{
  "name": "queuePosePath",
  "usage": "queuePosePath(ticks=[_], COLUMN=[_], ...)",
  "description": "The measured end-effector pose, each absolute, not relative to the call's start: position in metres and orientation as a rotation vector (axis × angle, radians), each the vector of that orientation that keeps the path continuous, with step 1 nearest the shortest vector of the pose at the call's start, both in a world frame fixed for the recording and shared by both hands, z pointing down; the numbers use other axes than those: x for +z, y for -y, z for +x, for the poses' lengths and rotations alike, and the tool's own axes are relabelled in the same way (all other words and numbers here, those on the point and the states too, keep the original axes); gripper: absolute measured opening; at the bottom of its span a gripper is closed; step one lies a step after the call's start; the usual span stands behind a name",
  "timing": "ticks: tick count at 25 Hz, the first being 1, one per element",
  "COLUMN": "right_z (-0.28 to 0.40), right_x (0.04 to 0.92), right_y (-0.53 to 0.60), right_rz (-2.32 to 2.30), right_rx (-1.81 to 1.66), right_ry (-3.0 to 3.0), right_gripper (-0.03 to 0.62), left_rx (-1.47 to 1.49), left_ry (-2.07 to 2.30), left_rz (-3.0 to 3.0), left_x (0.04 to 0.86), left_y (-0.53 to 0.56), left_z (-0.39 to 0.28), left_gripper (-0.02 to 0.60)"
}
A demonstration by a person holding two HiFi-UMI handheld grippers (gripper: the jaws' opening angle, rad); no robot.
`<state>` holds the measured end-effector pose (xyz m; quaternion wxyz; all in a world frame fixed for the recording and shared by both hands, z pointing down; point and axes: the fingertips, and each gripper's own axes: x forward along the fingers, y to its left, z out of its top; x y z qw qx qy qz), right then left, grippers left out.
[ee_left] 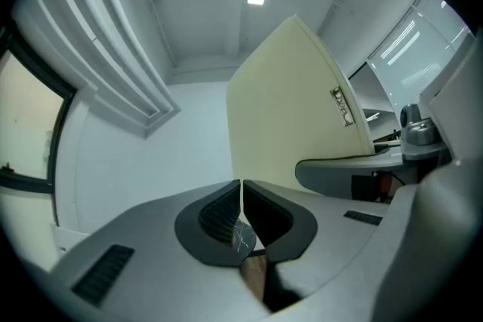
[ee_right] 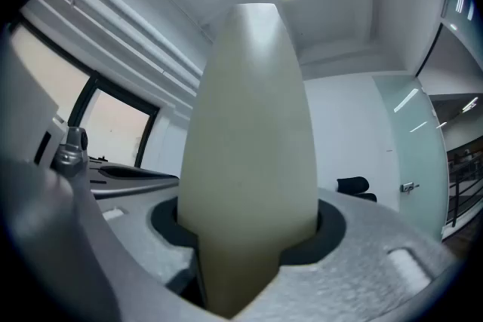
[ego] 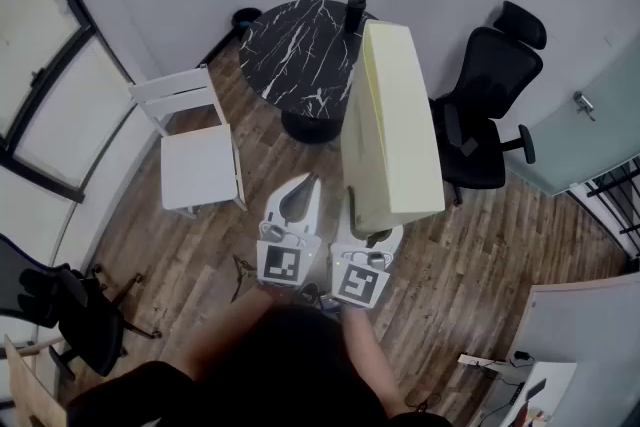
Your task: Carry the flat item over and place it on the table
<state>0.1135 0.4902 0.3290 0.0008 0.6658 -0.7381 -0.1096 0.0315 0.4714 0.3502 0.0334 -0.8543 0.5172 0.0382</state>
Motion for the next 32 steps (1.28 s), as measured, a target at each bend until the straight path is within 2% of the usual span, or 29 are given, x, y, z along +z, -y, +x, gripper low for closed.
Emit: queuePosePath(ticks=[5, 14, 32], right_z=[0.107, 0.11, 0.122], right_x=[0.331, 0.336, 0.348], right_y=[-0.489, -0.487, -0.474], right_rz=[2.097, 2.11, 2.026], right_rx=[-0.343, -0.344, -0.314], right_ry=[2.367, 2.397, 2.466], right_gripper=[0.272, 0.272, 0.27], left_rx=[0.112, 0.168, 0.079], left_ry=[-1.557, -1.534, -1.575], left_rz=[-2.621, -2.618, -2.588], left_x=[0.351, 0.351, 0.365], left_y=[-0.468, -0.476, -0.467], left_z=[0.031, 0.038, 0.05], left_gripper=[0.009, 0.009, 0.0])
